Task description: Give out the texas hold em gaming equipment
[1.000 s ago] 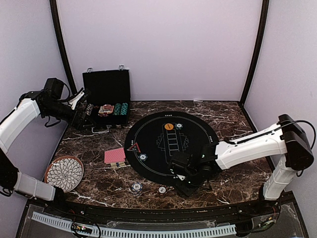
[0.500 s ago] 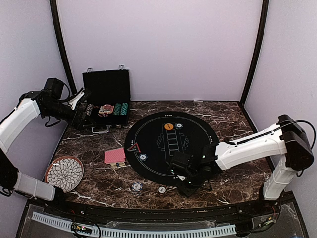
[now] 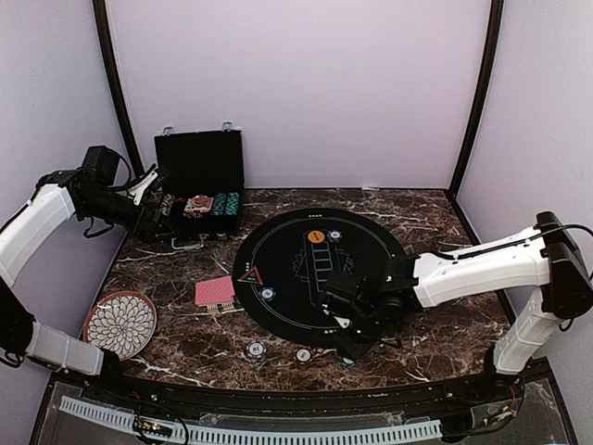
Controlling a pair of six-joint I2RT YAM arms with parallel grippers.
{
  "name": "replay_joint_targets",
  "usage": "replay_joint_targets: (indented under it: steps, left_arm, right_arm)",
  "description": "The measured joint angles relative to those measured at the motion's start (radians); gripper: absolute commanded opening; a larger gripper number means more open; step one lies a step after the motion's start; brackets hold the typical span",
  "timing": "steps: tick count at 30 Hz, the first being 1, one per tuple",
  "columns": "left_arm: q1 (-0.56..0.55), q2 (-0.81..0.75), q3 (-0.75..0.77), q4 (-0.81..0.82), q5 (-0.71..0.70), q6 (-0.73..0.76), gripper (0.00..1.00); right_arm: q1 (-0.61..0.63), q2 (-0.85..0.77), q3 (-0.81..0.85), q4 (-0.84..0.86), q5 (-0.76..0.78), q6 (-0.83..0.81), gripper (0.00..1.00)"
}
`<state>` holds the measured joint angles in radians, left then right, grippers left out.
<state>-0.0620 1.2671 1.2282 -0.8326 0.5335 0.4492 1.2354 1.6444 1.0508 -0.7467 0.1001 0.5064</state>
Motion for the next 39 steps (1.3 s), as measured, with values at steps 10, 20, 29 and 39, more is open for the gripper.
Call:
replay_joint_targets:
  steps: [10, 20, 29, 39]
  left_arm:
    - [0.0, 0.004, 0.006, 0.0, 0.0, 0.0, 0.99]
    - [0.0, 0.004, 0.015, 0.0, 0.0, 0.0, 0.99]
    - [0.0, 0.005, 0.015, 0.0, 0.0, 0.0, 0.99]
    - [0.0, 0.005, 0.017, 0.0, 0.0, 0.0, 0.99]
  right_arm:
    - [-0.195, -0.071, 0.082, -0.027, 0.055, -0.025, 0.19]
    - [-0.428, -0.067, -0.019, 0.049, 0.088, -0.053, 0.18]
    - [-0.472, -0.009, -0.077, 0.135, 0.076, -0.061, 0.17]
    - [-0.505, 0.05, -0.083, 0.195, 0.071, -0.079, 0.22]
